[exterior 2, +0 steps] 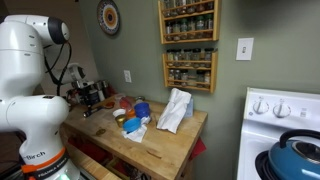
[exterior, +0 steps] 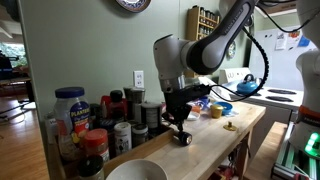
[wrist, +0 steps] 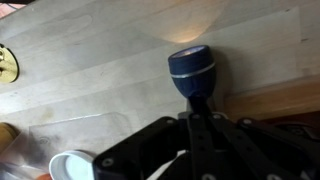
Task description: Switch off the flashlight
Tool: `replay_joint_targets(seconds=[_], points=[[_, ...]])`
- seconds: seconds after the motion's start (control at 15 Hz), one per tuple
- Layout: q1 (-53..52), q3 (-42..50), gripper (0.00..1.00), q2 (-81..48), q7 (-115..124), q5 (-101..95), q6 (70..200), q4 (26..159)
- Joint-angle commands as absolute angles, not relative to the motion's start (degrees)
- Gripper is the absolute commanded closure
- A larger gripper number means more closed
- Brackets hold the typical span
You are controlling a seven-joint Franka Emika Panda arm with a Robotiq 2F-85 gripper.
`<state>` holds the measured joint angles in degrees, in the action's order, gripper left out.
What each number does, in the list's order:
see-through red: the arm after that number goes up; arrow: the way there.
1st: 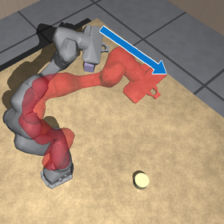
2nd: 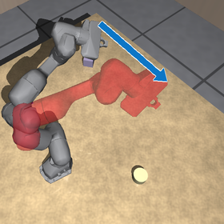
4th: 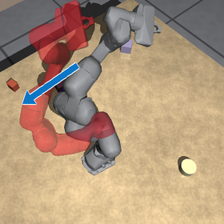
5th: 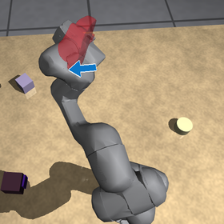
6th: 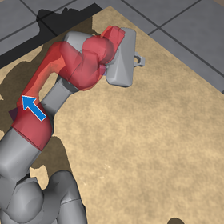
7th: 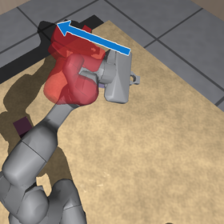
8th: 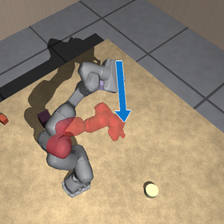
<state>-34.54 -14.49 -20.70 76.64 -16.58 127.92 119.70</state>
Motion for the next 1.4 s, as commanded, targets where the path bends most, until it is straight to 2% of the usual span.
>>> replay_joint_targets(seconds=[0.0, 1.33], points=[[-35.11, -13.98, 1.0, -22.33, 77.25, -17.94, 127.64, 119.33], [-33.85, -14.48, 1.0, -25.56, 74.32, -15.72, 130.95, 120.91]])
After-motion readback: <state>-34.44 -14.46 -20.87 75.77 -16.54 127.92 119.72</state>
